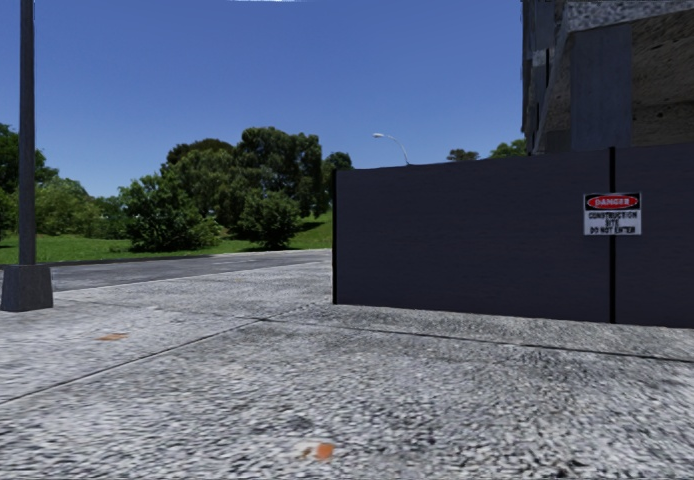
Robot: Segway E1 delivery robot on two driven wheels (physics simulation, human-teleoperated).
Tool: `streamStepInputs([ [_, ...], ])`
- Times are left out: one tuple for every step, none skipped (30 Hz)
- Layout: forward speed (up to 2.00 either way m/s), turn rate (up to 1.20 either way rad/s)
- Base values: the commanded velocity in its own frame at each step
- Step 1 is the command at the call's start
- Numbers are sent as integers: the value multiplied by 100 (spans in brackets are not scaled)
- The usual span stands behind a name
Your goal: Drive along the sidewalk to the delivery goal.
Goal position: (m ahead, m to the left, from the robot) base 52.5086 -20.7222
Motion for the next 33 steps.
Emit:
streamStepInputs([
  [200, 53],
  [200, 53],
  [200, 53],
  [200, 53],
  [200, 53],
  [200, 53],
  [200, 53],
  [200, 48],
  [200, 39],
  [200, 39],
  [200, 28],
  [200, 20],
  [200, 12],
  [200, 12],
  [200, 4],
  [200, 0],
  [200, 0],
  [200, 0],
  [200, 0],
  [200, 0],
  [200, 0],
  [200, 0],
  [200, 0],
  [200, 0],
  [200, 0],
  [200, 0],
  [200, 16],
  [200, 16],
  [200, 30],
  [200, 33],
  [200, 34],
  [200, 34],
  [200, 34],
])
